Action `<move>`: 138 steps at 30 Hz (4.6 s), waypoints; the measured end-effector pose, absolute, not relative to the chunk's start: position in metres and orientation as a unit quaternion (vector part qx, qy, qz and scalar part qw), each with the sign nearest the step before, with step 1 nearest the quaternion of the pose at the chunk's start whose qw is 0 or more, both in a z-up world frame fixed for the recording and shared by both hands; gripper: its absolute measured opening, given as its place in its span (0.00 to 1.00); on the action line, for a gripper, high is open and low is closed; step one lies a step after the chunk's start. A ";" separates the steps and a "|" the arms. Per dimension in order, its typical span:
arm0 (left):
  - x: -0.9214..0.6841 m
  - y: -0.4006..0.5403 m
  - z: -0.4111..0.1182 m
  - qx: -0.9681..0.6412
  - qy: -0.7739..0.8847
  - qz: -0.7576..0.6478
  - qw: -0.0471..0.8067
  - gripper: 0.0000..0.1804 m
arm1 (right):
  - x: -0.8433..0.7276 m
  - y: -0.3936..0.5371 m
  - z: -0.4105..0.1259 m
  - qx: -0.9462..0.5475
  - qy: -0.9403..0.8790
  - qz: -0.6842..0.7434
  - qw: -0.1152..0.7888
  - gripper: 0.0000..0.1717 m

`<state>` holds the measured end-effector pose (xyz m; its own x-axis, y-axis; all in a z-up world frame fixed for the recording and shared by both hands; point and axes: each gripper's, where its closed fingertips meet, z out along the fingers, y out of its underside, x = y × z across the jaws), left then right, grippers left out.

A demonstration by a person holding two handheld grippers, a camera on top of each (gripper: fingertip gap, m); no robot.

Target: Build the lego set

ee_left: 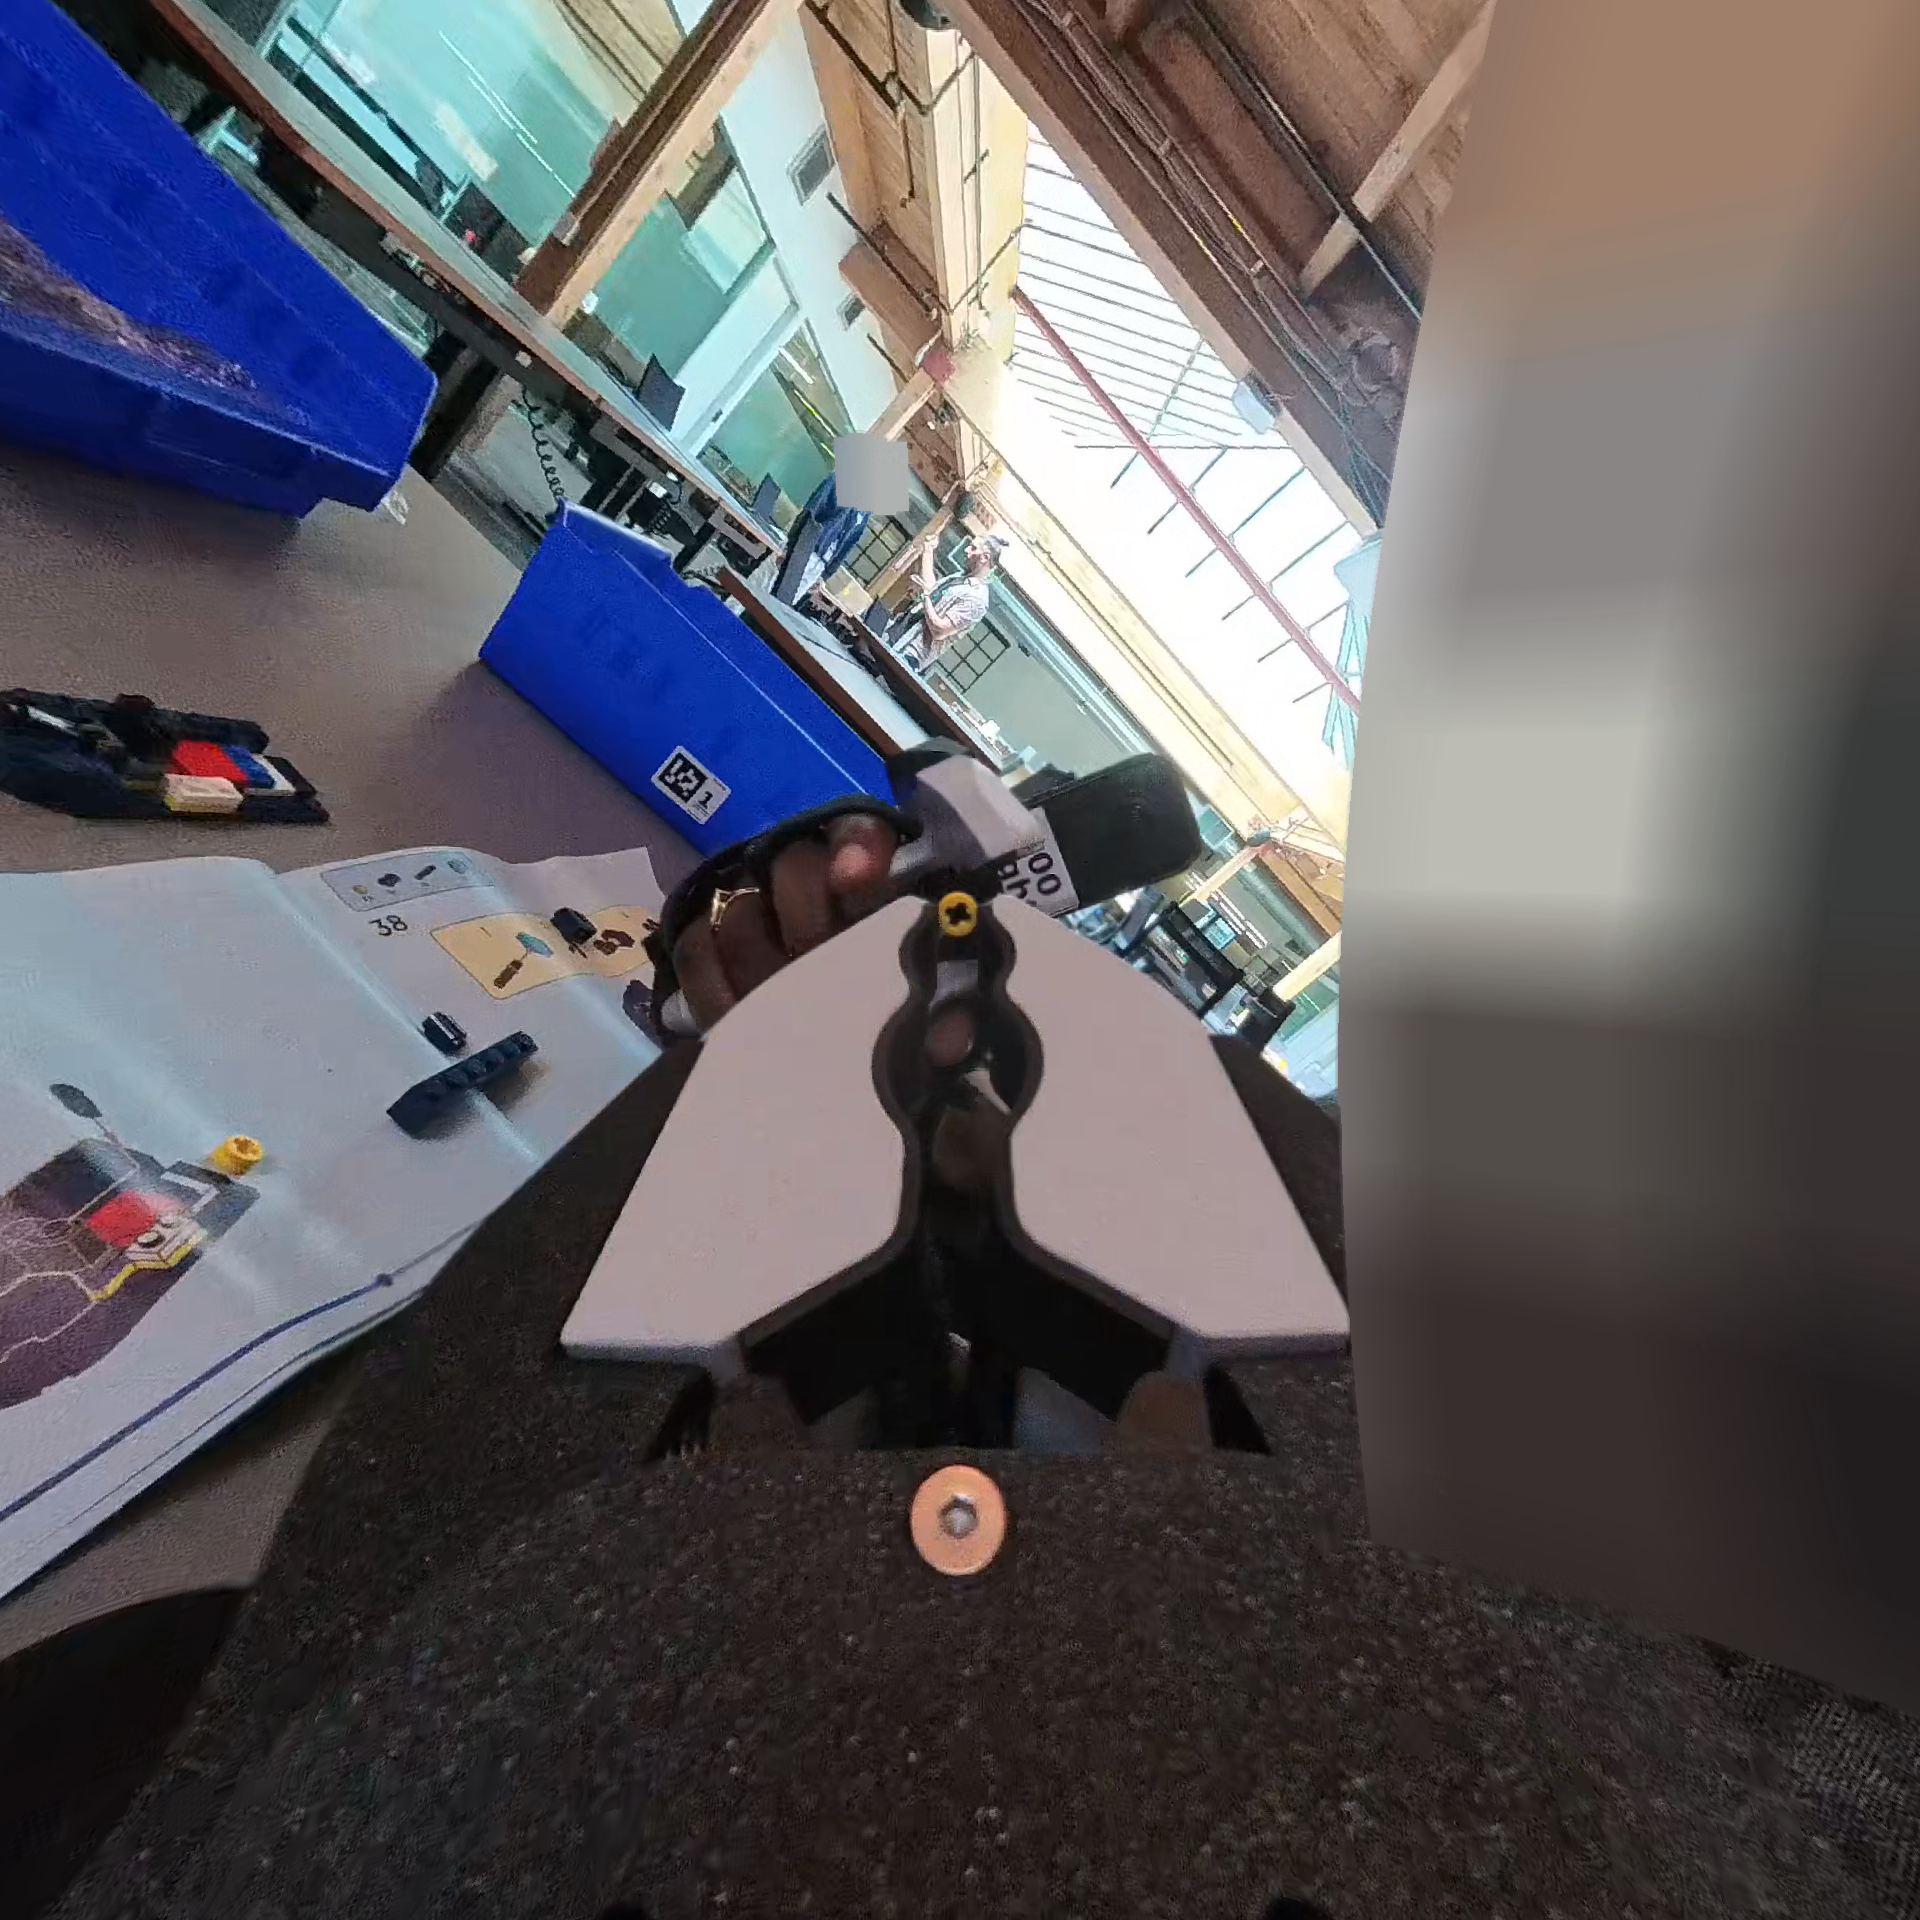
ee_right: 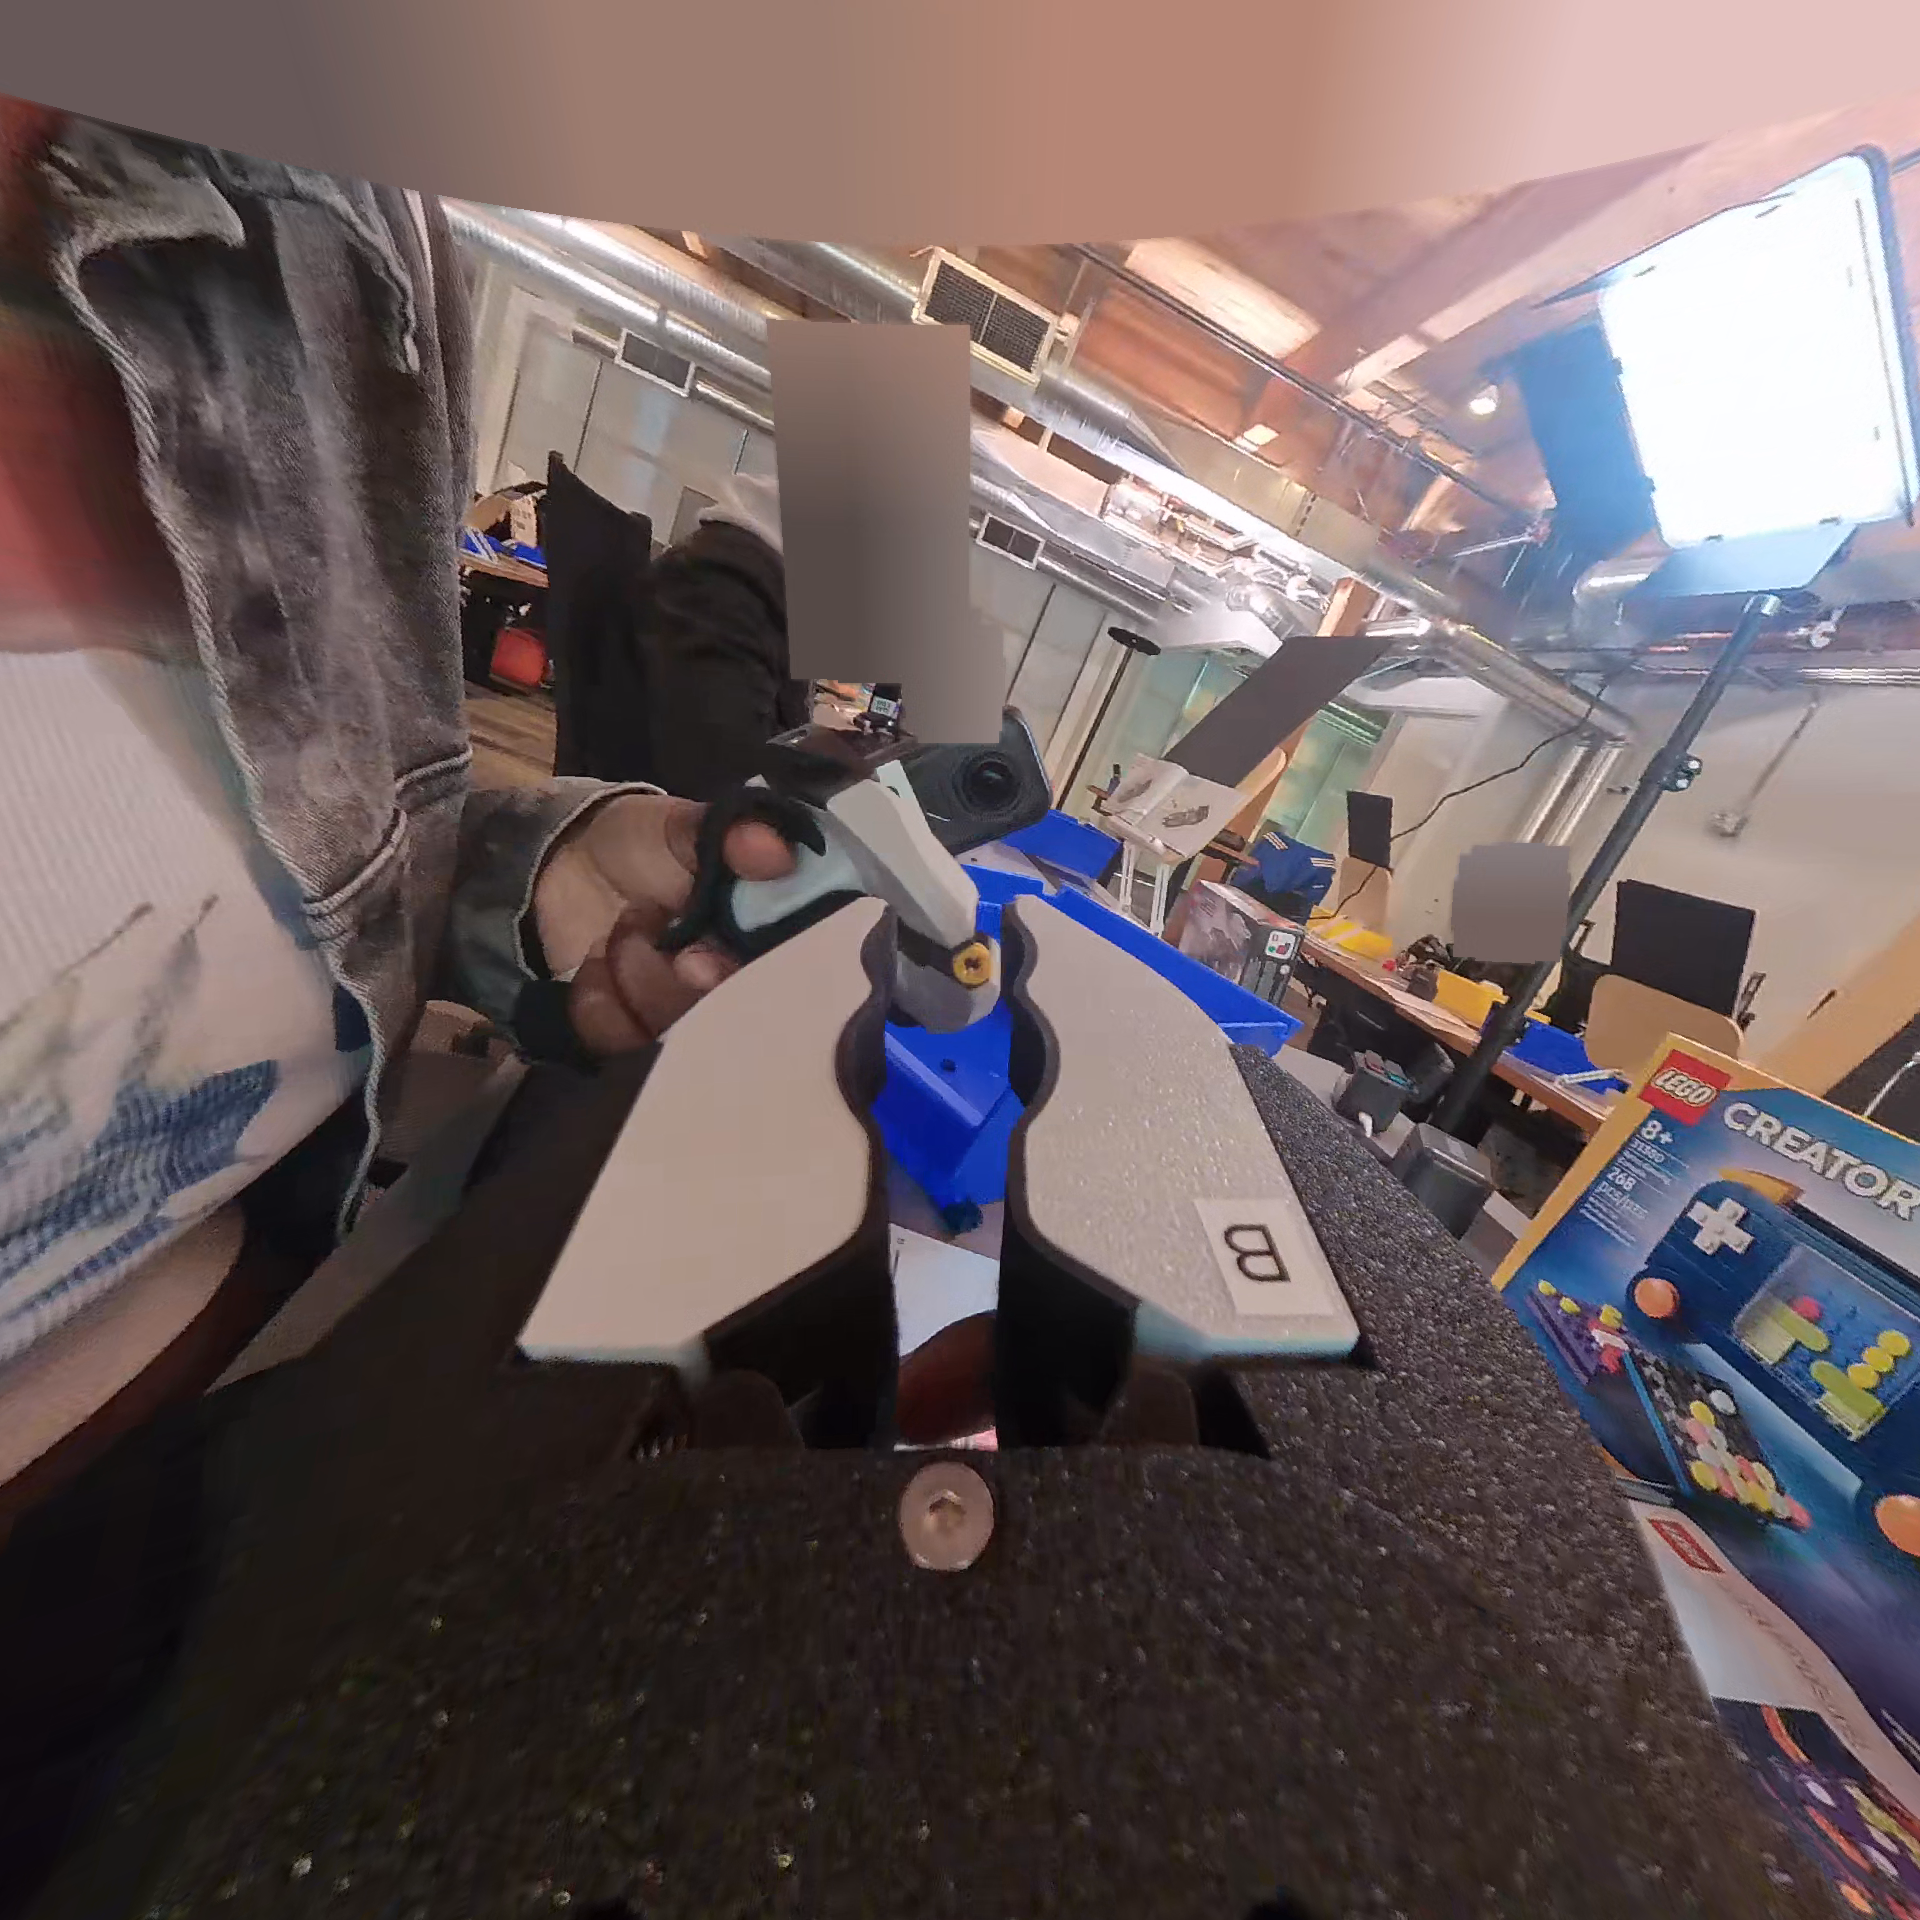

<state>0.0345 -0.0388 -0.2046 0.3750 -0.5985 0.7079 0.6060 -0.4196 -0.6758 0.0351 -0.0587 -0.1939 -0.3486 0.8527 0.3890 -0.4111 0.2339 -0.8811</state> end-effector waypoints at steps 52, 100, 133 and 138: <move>-0.029 -0.029 -0.203 -0.549 0.139 -0.185 0.803 0.38 | 0.125 0.115 -0.132 -0.363 -0.171 0.545 0.736 0.65; -0.153 -0.161 -0.234 -0.858 0.309 0.036 0.408 0.53 | 0.104 0.098 -0.143 -0.353 -0.229 0.455 0.785 0.55; -0.190 -0.057 -0.322 -0.874 0.393 -0.111 0.264 0.17 | 0.092 0.116 -0.170 -0.396 -0.264 0.440 0.762 0.53; -0.189 -0.051 -0.341 -0.872 0.403 -0.096 0.261 0.15 | 0.092 0.114 -0.169 -0.393 -0.266 0.443 0.760 0.53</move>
